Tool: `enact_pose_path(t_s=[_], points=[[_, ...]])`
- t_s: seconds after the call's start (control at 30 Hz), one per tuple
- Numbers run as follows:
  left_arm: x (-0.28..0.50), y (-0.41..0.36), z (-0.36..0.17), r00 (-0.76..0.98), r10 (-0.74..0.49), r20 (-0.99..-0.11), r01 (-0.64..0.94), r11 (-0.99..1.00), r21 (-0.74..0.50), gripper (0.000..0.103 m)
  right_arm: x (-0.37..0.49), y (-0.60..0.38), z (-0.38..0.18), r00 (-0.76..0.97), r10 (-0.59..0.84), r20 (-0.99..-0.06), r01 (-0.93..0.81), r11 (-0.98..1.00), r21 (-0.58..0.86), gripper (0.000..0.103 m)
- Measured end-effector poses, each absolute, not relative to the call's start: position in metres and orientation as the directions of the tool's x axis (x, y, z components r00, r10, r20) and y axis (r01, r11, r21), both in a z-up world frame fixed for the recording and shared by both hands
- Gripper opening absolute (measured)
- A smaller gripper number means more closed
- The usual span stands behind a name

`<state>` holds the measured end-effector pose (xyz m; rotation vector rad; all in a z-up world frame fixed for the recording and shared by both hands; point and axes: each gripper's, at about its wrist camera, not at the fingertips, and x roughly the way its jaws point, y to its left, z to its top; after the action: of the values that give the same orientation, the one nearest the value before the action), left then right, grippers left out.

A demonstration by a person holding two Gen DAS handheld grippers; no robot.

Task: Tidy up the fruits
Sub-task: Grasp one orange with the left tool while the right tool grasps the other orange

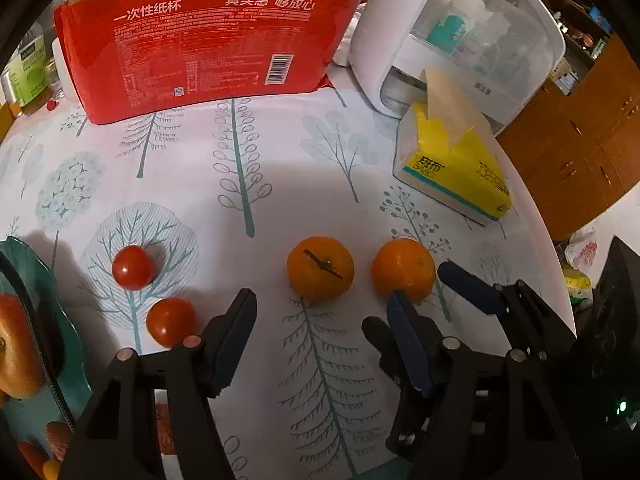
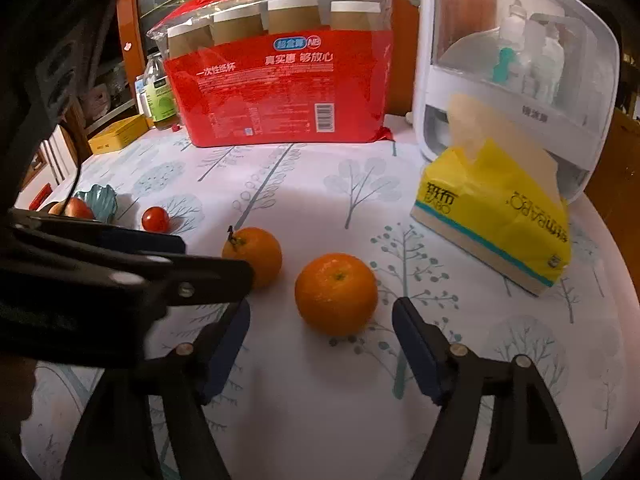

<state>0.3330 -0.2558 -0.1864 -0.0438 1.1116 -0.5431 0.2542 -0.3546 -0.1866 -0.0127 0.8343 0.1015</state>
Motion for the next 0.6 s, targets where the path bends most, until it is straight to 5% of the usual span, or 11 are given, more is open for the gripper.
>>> enact_pose_path(t_s=[0.23, 0.6], points=[[0.349, -0.265, -0.193, 0.326, -0.403, -0.855, 0.356, 0.890, -0.284, 0.066, 0.257, -0.353, -0.191, 0.652, 0.074, -0.755, -0.097, 0.995, 0.013, 0.065], [0.359, -0.272, -0.203, 0.308, -0.402, -0.862, 0.353, 0.890, -0.288, 0.046, 0.262, -0.354, -0.193, 0.638, 0.047, -0.768, -0.053, 0.998, 0.017, 0.054]])
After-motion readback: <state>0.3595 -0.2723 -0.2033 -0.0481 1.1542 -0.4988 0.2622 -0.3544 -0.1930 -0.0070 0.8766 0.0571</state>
